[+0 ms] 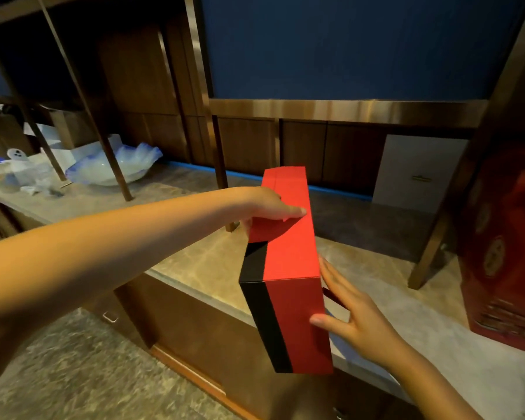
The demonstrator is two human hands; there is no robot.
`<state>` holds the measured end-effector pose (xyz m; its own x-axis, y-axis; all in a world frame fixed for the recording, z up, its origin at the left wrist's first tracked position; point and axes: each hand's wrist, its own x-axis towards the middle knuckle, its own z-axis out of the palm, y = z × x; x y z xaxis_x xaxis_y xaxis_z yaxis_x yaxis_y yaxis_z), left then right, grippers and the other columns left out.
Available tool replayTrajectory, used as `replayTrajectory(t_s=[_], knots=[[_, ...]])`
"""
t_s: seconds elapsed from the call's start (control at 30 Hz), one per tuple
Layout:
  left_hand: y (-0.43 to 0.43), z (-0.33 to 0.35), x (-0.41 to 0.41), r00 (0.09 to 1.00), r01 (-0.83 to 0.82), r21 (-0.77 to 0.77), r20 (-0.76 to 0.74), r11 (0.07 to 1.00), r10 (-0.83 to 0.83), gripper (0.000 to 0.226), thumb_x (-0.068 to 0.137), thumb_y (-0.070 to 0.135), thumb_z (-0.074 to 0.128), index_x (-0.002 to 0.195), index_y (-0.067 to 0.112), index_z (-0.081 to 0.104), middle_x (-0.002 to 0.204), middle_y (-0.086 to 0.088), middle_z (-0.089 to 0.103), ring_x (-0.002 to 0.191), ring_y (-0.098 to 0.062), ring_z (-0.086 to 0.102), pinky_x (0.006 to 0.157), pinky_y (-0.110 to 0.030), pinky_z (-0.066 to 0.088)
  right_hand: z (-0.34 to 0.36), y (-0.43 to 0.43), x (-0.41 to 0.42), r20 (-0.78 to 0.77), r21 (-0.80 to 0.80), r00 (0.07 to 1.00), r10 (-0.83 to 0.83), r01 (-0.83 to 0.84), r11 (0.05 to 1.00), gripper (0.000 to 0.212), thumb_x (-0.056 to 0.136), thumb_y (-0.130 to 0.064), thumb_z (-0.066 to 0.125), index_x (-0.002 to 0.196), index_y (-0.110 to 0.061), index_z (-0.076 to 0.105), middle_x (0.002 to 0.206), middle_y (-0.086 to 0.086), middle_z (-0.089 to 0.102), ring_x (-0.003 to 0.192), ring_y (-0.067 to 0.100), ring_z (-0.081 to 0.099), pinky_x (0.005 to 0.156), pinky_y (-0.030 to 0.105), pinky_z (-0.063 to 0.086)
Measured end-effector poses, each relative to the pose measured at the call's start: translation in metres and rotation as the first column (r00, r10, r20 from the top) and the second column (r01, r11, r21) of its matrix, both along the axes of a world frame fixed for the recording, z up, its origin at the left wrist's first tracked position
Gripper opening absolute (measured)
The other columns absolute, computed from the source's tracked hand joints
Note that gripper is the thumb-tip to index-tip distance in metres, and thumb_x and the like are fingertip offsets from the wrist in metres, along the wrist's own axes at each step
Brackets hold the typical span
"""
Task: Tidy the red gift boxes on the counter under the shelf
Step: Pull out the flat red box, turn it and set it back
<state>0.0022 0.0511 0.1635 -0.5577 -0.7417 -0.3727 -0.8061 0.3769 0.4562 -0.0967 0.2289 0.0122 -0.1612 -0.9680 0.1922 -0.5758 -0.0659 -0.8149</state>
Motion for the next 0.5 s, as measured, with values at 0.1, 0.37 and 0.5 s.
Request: replayTrajectory(t_s=[0.1, 0.37, 0.5], knots=[[0.002, -0.004, 0.002, 0.995, 0.028, 0.015, -0.095, 0.999, -0.027, 0.083, 0.077, 0.051, 0.063, 0.147, 0.023, 0.029, 0.109, 0.002, 0.056, 0.080, -0.014, 0.061, 0.052, -0.025, 0.056, -0.002, 0.005, -0.015, 0.066, -0.027, 0.998, 0.003, -0.001, 1.000, 0.089, 0.072, -0.066, 0.059, 0.146, -0.042, 0.015, 0.155, -0.027, 0.017, 0.141, -0.007, 0.021, 0.116, 0.029, 0.029], [0.029, -0.032, 0.025, 0.731, 0.073, 0.449, -0.631, 0.890, 0.259, 0.058, 0.084, 0.014, 0.065, 0.139, 0.025, 0.046, 0.143, 0.010, 0.042, 0.110, -0.015, 0.059, 0.066, -0.022, 0.057, -0.001, 0.010, -0.041, 0.247, -0.069, 0.951, -0.189, 0.211, 0.975, 0.049, 0.079, -0.039, 0.053, 0.127, -0.039, 0.047, 0.117, -0.029, 0.063, 0.107, -0.013, 0.057, 0.079, 0.004, 0.047], [0.046, -0.044, 0.006, 0.659, 0.020, 0.395, -0.696, 0.919, 0.285, 0.051, 0.088, 0.012, 0.059, 0.137, 0.019, 0.049, 0.161, 0.002, 0.010, 0.140, -0.018, 0.034, 0.103, -0.039, 0.044, -0.002, 0.007, -0.035, 0.253, -0.114, 0.915, -0.315, 0.352, 0.929, 0.033, 0.089, -0.026, 0.047, 0.117, -0.045, 0.046, 0.107, -0.037, 0.063, 0.102, -0.021, 0.054, 0.077, -0.001, 0.043]])
